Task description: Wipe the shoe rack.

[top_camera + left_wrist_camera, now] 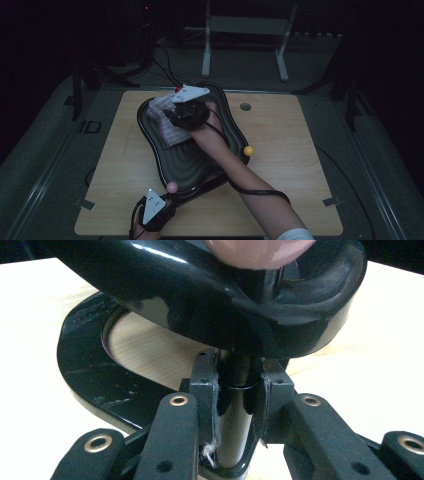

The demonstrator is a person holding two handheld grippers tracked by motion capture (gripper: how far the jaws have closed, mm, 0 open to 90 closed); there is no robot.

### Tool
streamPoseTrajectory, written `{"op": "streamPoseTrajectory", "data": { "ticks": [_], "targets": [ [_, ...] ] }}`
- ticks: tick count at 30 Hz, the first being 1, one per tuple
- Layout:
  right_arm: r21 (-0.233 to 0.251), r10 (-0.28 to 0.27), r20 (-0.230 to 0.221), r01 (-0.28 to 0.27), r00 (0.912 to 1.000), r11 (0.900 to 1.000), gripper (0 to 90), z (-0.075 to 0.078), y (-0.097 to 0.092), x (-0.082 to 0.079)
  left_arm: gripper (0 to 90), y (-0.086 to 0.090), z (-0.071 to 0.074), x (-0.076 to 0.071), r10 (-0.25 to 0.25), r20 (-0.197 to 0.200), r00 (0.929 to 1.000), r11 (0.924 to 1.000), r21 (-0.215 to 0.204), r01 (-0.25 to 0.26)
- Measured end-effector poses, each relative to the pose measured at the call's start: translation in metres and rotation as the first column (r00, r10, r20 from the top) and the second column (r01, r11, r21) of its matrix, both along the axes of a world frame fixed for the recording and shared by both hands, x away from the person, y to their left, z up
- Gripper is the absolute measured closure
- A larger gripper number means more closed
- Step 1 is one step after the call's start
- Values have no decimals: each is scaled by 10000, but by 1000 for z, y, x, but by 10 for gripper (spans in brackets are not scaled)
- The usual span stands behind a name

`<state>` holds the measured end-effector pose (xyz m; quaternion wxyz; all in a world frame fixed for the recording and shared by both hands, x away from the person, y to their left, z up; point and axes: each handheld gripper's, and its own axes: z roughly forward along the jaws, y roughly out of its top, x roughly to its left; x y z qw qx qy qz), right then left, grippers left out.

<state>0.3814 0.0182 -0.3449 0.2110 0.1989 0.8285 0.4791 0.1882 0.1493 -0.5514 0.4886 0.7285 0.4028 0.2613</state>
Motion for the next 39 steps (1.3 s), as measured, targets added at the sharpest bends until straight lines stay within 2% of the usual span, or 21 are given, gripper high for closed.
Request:
{"op": "streamPoseTrajectory", "data": {
  "ticks": [3,4,5,6,7,8,9,12,13,22,28,34,39],
  "targets": [
    [-33,-118,-66,118,9999,9999,669,1,9,9,741,0,0,0,44,-22,10000,10000,-40,-44],
    [-324,-369,-26,368,9993,9988,669,-3,19,19,742,0,0,0,0,1,10000,10000,5,0],
    [-324,-369,-26,368,9993,9988,669,-3,19,19,742,0,0,0,0,1,10000,10000,5,0],
    [-788,-536,-132,524,9985,9955,669,-11,27,26,741,0,0,0,-1,-2,10000,10000,-21,1],
    [-788,-536,-132,524,9985,9955,669,-11,27,26,741,0,0,0,-8,3,10000,10000,-18,8],
    [-1085,-583,-141,564,9982,9925,669,-16,29,27,742,1,0,0,-17,8,10000,10000,13,17],
    [-1152,-510,-82,497,9987,9921,669,-27,32,27,742,1,0,0,-44,-15,10000,10000,-65,44],
    [-1183,-462,-91,448,9989,9920,668,-28,31,25,742,1,0,0,-8,1,10000,10000,8,8],
    [-1130,-295,-272,262,9992,9933,668,-30,29,20,742,1,0,0,-18,-20,10000,10000,2,18],
    [-1153,155,-305,-189,9994,9932,668,-47,13,-4,742,1,0,0,-5,42,10000,10000,52,5],
    [-1362,447,-278,-481,9986,9895,667,-59,-1,-22,741,0,0,0,47,13,10000,10000,79,-47],
    [-1295,595,-381,-640,9975,9895,667,-72,-15,-42,741,0,0,0,38,-11,10000,10000,48,-38],
    [-1430,858,-383,-904,9956,9856,667,-81,-25,-57,741,0,0,0,68,-18,10000,10000,70,-68]
  ]
}}
